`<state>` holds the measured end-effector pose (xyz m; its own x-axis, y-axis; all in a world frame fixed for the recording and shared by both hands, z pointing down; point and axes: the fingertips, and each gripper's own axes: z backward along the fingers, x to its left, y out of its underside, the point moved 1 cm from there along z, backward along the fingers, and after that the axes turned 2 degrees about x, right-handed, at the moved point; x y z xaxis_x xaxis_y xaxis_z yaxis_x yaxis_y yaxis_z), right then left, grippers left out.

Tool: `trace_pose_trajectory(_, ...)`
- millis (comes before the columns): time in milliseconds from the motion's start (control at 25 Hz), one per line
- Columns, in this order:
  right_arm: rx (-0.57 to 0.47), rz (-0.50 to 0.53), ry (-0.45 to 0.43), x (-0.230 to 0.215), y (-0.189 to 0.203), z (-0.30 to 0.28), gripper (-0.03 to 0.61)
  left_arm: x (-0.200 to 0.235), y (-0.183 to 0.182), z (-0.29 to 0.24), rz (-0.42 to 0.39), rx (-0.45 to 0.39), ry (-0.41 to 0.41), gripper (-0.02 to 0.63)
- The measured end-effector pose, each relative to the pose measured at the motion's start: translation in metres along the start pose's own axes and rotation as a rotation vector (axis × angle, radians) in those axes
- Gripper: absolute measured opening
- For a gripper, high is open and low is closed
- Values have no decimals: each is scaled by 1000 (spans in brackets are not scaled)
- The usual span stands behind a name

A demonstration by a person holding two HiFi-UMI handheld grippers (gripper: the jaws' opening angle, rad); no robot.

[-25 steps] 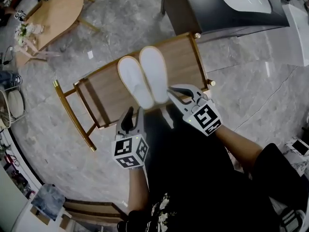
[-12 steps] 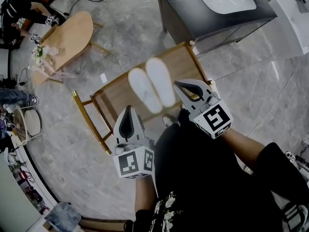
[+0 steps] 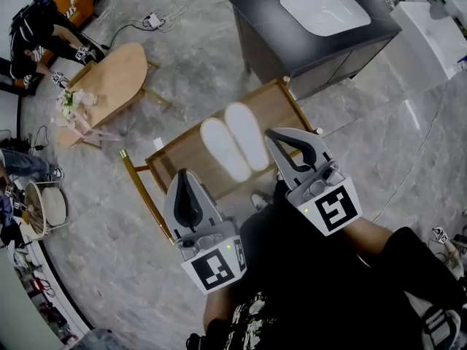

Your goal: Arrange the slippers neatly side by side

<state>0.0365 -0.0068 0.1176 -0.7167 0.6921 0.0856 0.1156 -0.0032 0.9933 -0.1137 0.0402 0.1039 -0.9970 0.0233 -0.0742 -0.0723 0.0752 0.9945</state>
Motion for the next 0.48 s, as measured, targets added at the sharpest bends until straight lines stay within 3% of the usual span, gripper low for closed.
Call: trace_pose_trajectory(480,-42,64,48,31,-10,12,-2,-3,-12,11,-43,-68,79,6)
